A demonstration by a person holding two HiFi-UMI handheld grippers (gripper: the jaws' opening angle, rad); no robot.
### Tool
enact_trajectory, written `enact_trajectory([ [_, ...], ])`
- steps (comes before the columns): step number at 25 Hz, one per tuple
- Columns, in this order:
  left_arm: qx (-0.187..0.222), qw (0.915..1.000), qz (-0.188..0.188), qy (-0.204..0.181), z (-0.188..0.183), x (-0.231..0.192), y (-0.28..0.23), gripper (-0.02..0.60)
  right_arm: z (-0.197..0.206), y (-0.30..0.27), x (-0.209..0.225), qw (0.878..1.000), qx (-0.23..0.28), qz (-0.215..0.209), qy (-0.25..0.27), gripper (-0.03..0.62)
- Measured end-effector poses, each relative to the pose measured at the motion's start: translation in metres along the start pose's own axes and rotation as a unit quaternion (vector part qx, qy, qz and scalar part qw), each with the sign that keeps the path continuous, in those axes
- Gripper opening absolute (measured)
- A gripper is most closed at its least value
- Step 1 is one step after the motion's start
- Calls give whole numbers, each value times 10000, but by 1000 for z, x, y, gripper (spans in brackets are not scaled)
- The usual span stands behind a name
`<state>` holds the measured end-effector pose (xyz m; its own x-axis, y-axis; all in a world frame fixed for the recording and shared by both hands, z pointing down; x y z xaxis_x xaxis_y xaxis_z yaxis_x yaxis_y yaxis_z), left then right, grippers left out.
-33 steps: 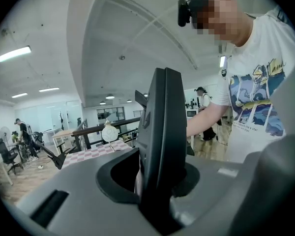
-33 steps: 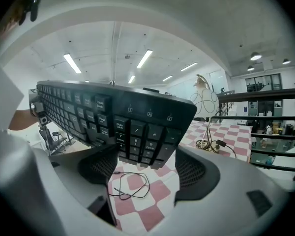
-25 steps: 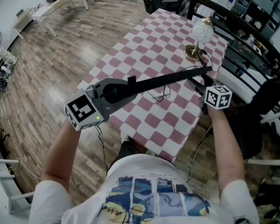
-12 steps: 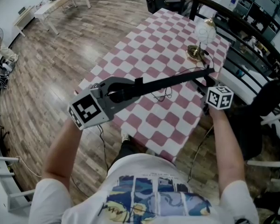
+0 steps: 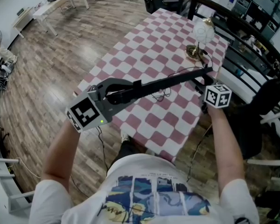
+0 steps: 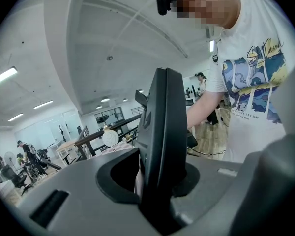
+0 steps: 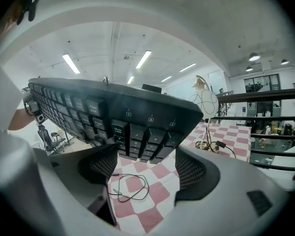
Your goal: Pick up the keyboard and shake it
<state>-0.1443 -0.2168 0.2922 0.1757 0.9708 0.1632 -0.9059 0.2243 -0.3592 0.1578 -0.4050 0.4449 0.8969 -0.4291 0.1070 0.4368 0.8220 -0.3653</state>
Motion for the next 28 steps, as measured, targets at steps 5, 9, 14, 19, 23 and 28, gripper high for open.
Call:
enact_trajectory([
  [5, 13, 10000, -4, -38, 2, 1, 2, 89, 4, -1, 1, 10000, -78, 37, 8, 367],
  [9, -19, 9999, -31, -161, 0, 3, 1, 89, 2, -1, 1, 10000, -24, 33, 15, 367],
  [14, -18, 9996, -30, -291, -1, 8, -2, 89, 4, 2, 1, 10000, 21, 29, 10, 367],
  [19, -91, 9981, -38, -608, -4, 10, -3, 89, 1, 2, 1, 10000, 50, 45, 21, 367],
  [23, -78, 9977, -31, -672, -5, 10, -4, 89, 3, 1, 0, 10000, 41, 52, 7, 368],
  [28, -112, 9974, -32, -717, -3, 11, -3, 91, 2, 0, -1, 10000, 49, 59, 12, 368],
])
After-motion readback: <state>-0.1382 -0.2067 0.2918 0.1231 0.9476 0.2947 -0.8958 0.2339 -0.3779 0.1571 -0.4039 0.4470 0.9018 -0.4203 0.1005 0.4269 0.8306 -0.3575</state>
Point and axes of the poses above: the fingertips, and each gripper's own axes: y backward along the fingers, x to its right, z out of its underside, the point moved 6 cm from there along y, backward along the fingers, and after that the axes turned 15 degrees about z, right-handed, at the moved point
